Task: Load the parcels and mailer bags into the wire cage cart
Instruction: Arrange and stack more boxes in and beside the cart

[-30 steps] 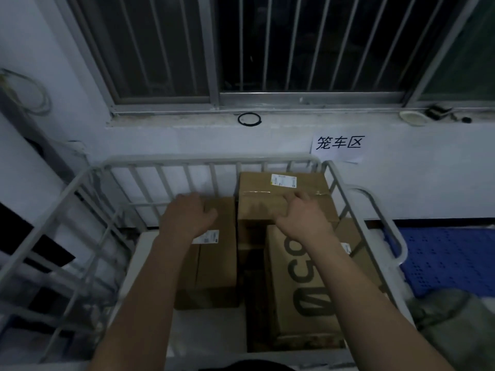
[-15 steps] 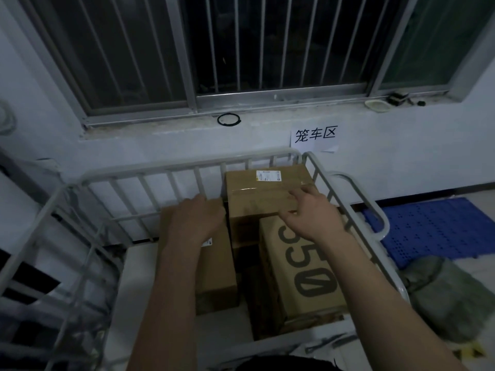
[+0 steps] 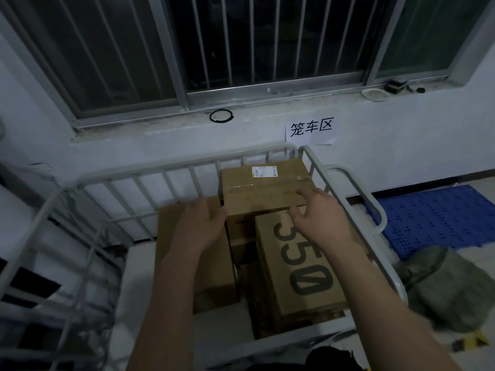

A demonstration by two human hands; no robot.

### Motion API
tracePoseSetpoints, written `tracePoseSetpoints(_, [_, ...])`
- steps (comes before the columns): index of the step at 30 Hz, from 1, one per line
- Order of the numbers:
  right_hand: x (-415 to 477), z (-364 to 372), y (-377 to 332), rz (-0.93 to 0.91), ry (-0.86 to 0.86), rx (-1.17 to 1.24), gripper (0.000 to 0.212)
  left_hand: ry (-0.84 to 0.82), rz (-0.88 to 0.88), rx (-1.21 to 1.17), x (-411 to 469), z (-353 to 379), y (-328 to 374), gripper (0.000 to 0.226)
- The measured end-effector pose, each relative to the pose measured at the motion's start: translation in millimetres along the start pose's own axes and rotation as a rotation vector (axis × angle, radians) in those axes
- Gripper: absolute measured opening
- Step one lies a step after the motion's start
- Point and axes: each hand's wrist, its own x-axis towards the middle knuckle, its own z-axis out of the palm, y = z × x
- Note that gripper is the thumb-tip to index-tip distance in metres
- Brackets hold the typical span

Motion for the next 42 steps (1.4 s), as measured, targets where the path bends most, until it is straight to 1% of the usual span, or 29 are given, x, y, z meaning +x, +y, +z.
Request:
tracePoseSetpoints(4, [15.9, -17.4, 30.9, -0.063, 0.005, -0.032, 0.042, -0.011, -0.033, 0.026, 7.9, 13.5, 26.3, 0.064])
tracePoseSetpoints(6, [26.8, -29.8, 54.8, -0.081, 0.014, -0.033, 0.038, -0.002, -0.05, 0.035, 11.3, 24.0, 46.9, 0.061])
tracePoseSetpoints(10, [45.6, -52.2, 112.1, -0.089, 0.015, -0.022, 0.048, 0.044, -0.057, 0.085, 9.5, 57.8, 98.9, 0.048])
tracePoseSetpoints(11, [48.2, -57.8, 126.8, -0.087, 0.019, -0.008, 0.046, 0.049, -0.06, 0.123, 7.1, 67.0, 113.2, 0.047])
tracePoseSetpoints(13, [52.2, -69.4, 153.9, -0.093, 0.024, 0.01, 0.036, 0.04, -0.078, 0.208, 4.0, 85.6, 141.2, 0.05])
tracePoseSetpoints(15, [57.1, -80.6, 179.7, -0.102, 0.0, 0.029, 0.031, 0.009, -0.111, 0.242, 0.2, 104.2, 169.1, 0.057])
tracePoseSetpoints(18, [66.1, -94.2, 210.6, -0.112, -0.026, 0.066, 0.036, 0.036, -0.08, 0.205, -3.8, 125.5, 200.9, 0.058])
tracePoseSetpoints(21, [71.1, -100.5, 230.1, -0.106, -0.027, 0.056, 0.049, 0.091, -0.048, 0.049, -2.7, 145.9, 212.2, 0.055])
tracePoseSetpoints(22, [71.8, -101.1, 234.8, -0.099, -0.02, 0.054, 0.053, 0.106, -0.047, 0.037, -1.9, 151.1, 213.4, 0.05])
tracePoseSetpoints(24, [71.8, -99.8, 242.2, -0.086, -0.024, 0.065, 0.055, 0.117, -0.054, 0.044, 0.6, 159.7, 213.2, 0.032])
tracePoseSetpoints(26, [70.5, -97.1, 248.0, -0.072, -0.045, 0.082, 0.055, 0.096, -0.089, 0.054, -0.4, 163.6, 215.3, 0.025])
tracePoseSetpoints(31, [63.9, -95.3, 253.6, -0.045, -0.06, 0.065, 0.055, 0.054, -0.118, 0.056, -2.1, 170.7, 221.0, 0.033])
tracePoseSetpoints(33, [62.9, -97.5, 253.8, -0.037, -0.066, 0.034, 0.057, 0.032, -0.119, 0.075, -2.1, 174.4, 224.3, 0.042])
tracePoseSetpoints(35, [61.5, -100.5, 253.1, -0.026, -0.071, 0.025, 0.058, 0.013, -0.116, 0.08, -2.3, 176.6, 226.7, 0.046])
tracePoseSetpoints(38, [58.0, -103.5, 252.0, -0.027, -0.047, 0.012, 0.054, -0.004, -0.107, 0.081, 1.6, 177.4, 226.2, 0.05])
tracePoseSetpoints(42, [51.8, -102.7, 253.5, -0.018, -0.036, 0.009, 0.051, 0.001, -0.12, 0.108, 3.1, 180.9, 223.7, 0.061])
